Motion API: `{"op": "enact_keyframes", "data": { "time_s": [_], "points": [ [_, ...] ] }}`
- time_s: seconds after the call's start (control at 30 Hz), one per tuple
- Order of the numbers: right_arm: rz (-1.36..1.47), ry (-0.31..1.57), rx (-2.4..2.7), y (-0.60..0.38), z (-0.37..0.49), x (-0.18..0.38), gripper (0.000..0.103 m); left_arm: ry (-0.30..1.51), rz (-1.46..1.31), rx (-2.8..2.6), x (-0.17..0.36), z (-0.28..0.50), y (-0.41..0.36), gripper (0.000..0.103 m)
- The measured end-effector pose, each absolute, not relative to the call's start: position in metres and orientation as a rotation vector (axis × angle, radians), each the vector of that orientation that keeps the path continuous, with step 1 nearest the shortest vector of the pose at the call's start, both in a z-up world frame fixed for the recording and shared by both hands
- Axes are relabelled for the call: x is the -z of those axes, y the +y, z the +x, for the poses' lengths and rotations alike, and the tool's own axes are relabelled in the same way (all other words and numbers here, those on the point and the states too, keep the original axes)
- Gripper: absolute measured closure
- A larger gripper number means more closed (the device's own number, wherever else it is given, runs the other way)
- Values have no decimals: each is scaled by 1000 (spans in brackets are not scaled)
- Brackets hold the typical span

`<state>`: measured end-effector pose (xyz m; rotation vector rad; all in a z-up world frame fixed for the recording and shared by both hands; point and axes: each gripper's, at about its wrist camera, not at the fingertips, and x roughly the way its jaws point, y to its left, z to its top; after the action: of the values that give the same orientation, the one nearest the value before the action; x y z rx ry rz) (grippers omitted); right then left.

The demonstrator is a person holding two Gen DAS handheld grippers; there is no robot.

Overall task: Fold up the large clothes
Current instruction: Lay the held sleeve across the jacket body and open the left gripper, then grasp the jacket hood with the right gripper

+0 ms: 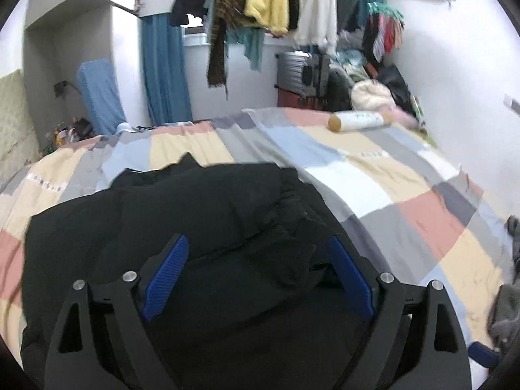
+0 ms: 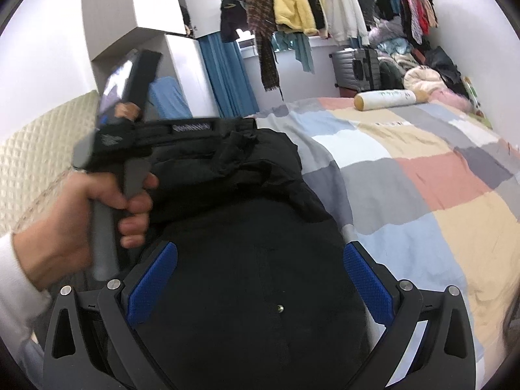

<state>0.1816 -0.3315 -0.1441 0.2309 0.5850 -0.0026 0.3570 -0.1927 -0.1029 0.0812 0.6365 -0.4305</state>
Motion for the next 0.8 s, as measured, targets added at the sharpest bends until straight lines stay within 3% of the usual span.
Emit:
{"op": "enact_keyframes", "data": {
  "time_s": [0.2,0.37,0.7,0.8],
  "points": [
    [245,569,-32,-324,180,137,0,574,32,346,63,319,-113,15],
    [255,542,-62,-314,177,125,0,563,29,252,59,288,-41,14],
    [334,598,-148,-312,232,112,0,710,4,61,147,315,54,14],
    [341,614,-167,-318,269,115,1,756,6,18,170,330,66,8]
  ]
}}
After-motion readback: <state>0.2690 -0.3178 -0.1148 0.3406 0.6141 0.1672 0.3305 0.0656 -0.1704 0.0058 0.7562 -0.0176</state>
